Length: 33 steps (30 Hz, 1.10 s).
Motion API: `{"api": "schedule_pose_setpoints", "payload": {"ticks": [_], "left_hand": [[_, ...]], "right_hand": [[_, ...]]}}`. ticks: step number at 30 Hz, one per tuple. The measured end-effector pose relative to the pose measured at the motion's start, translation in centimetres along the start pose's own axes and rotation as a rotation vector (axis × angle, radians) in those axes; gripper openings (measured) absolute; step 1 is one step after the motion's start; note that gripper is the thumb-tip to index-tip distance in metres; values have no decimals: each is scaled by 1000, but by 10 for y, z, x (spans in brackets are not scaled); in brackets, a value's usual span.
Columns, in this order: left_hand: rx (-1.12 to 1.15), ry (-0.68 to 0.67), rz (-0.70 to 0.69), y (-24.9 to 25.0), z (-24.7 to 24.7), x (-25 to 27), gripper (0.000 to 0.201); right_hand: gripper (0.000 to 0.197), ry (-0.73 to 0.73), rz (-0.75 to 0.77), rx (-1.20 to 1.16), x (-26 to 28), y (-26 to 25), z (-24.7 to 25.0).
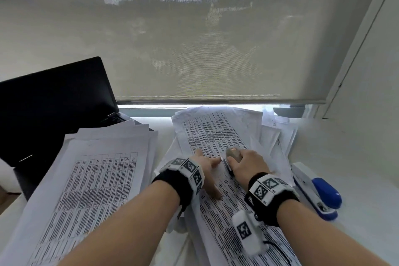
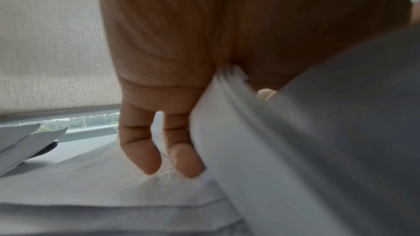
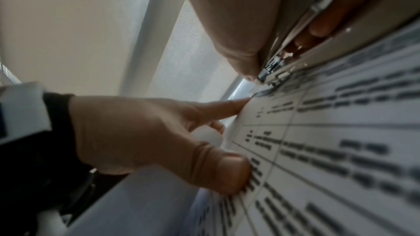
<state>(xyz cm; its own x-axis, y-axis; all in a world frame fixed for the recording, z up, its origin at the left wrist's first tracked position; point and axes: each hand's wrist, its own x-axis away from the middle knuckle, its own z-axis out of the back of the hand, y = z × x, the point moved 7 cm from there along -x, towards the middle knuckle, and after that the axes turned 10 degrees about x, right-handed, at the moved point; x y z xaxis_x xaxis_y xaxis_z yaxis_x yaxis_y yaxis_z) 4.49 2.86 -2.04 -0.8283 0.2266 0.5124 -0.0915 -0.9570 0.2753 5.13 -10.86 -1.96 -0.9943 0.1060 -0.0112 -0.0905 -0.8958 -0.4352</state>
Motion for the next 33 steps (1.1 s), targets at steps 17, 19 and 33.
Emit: {"api": "schedule_pose_setpoints", "payload": {"ticks": [17,19,33], "left_hand": [[74,72,66,-5,-3,4,113],[184,150,71,-13,-2,7,113],[760,656,102,-64,-8,66,40]], "right_hand": [[33,-68,-51,39,-37,-11,-16],[33,-57,-72,4,-37,-6,-15],[26,-1,-143,-373,31,53,34]]}}
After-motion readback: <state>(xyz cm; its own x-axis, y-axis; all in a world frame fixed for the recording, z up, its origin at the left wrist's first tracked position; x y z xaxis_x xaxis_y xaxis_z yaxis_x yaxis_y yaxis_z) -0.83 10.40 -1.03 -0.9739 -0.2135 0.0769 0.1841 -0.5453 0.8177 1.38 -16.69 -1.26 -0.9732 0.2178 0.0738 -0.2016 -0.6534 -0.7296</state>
